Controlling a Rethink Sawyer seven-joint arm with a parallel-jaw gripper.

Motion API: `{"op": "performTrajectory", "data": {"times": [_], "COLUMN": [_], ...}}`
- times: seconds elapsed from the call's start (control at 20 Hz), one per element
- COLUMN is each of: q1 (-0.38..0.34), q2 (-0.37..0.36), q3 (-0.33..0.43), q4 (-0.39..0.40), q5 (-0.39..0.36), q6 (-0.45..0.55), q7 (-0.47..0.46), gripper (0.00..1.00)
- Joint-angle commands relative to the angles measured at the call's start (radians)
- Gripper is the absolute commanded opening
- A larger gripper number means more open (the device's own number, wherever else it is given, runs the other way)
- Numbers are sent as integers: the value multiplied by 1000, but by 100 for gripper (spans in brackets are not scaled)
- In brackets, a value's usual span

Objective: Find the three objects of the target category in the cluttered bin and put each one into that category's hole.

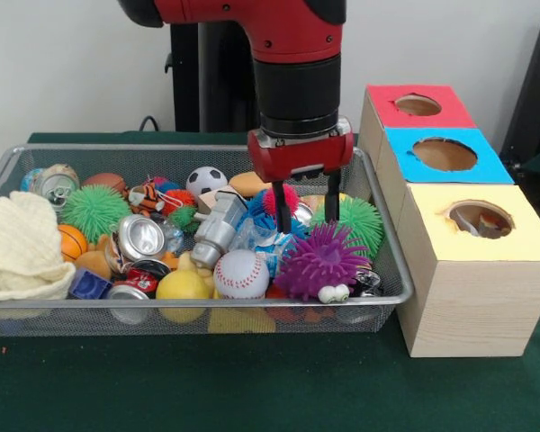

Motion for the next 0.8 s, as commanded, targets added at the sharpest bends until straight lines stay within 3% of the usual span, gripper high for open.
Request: {"op": "performTrajectory", "data": {"times": [0.05,0.2,0.4,0.8], "q1": [-4,1,-17,19], "q2": [87,134,144,154], "q3": [42,45,52,7], "q4": [-122,-186,-187,-229], "q5": [-20,-17,-9,-37], "q6": [130,151,153,244], "q7": [-32,-45,-44,-47], "gripper": [100,100,100,100]}}
